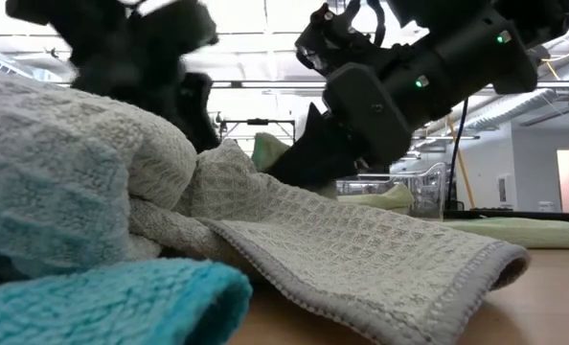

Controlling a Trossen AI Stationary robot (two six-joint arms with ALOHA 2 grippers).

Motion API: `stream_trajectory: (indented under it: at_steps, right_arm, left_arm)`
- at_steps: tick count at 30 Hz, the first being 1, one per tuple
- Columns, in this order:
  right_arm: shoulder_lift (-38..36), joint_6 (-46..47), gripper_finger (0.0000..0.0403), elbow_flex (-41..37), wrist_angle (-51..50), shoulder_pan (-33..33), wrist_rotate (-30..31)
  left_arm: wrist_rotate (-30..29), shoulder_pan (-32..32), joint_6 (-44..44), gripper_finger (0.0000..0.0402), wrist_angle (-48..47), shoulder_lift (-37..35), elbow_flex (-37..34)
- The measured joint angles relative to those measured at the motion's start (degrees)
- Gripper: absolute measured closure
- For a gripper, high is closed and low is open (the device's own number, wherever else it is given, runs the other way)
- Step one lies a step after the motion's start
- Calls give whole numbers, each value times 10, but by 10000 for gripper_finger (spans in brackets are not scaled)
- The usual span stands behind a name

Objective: Fold microfiber towels
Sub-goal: Fold the light green microfiber towel

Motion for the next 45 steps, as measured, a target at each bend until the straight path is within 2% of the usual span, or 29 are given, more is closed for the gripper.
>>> stream_trajectory:
  at_steps: [4,7,9,12,17,22,26,35,38,45]
  right_arm:
    - [0,-3,397,0,-1,4,0]
    - [0,-3,399,0,-2,4,0]
    - [0,-3,399,0,-1,4,0]
    - [0,-8,398,0,-1,4,0]
    - [0,-13,398,0,-1,4,0]
    - [0,-13,397,0,-1,3,0]
    - [0,-12,397,0,1,3,0]
    - [0,-11,397,0,3,3,0]
    - [0,-11,397,0,3,3,0]
    - [0,-9,397,0,4,3,0]
  left_arm:
    - [-49,1,99,125,4,0,-38]
    - [-118,1,181,118,37,0,-60]
    - [-127,5,238,121,75,0,-76]
    - [-100,22,299,131,124,0,-97]
    - [-95,46,344,158,168,0,-105]
    - [-4,79,369,175,180,12,-106]
    - [-4,91,390,176,189,26,-105]
    - [36,108,402,183,214,38,-106]
    - [37,117,402,212,209,38,-106]
    - [77,136,394,311,211,38,-106]
